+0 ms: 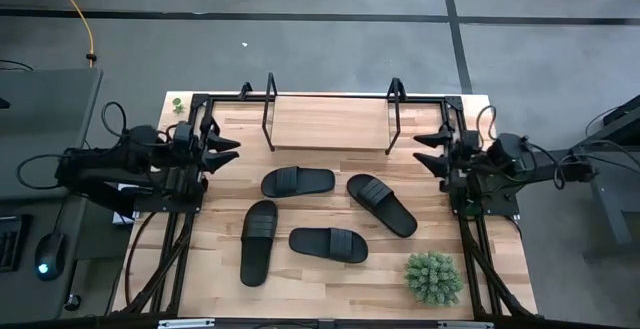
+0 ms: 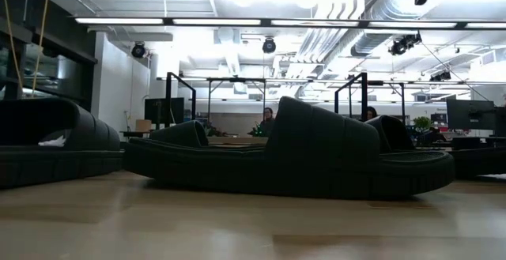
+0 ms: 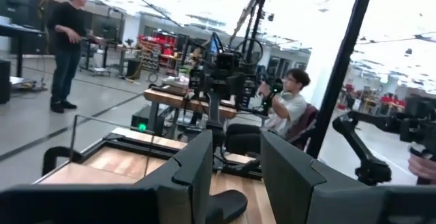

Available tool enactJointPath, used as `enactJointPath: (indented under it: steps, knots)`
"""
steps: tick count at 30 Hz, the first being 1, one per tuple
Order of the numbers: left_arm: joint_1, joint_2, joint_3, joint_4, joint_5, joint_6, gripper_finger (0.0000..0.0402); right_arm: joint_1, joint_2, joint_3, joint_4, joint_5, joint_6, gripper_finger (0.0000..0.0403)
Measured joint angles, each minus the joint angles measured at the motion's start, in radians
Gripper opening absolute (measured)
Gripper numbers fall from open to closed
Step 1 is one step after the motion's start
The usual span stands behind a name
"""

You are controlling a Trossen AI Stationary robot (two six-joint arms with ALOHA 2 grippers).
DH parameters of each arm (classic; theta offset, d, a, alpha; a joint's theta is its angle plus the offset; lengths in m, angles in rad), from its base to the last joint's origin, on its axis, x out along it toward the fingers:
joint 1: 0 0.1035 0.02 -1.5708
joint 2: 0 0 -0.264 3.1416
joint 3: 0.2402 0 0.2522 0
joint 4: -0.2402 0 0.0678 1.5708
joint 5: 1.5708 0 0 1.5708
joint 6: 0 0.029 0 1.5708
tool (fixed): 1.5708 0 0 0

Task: Pick and place slides into the shelf
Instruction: Put the black slipper on the shelf

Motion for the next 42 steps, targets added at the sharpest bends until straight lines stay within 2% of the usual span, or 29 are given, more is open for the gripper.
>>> enactJointPath:
  steps: [3,7,12,19,24,30,37,42]
  knots:
    - [0.0,0.055,0.051,-0.01,0.022,0.002,0.0111,0.0,0.082,0.044,-0.002,-0.003,0.0,0.0213]
    - [0.0,0.136,0.133,-0.05,0.029,0.023,0.0111,0.0,0.187,0.109,-0.004,-0.069,-0.04,0.0213]
    - [0.0,0.242,0.281,-0.14,0.033,0.063,0.0111,0.001,0.3,0.218,-0.033,-0.101,-0.103,0.0213]
    - [0.0,0.348,0.436,-0.319,0.087,0.063,0.0111,0.008,0.433,0.389,-0.231,-0.079,-0.181,0.0213]
    - [0.0,0.37,0.452,-0.33,0.086,0.062,0.0111,0.057,0.528,0.492,-0.348,-0.066,-0.227,0.0213]
    - [0.0,0.369,0.453,-0.342,0.092,0.061,0.0111,0.152,0.637,0.586,-0.442,0.048,-0.253,0.0213]
    - [0.0,0.37,0.453,-0.356,0.092,0.04,0.0111,0.232,0.728,0.599,-0.44,0.099,-0.285,0.0213]
    - [0.0,0.37,0.453,-0.394,0.092,0.02,0.0111,0.271,0.772,0.599,-0.451,0.152,-0.189,0.0213]
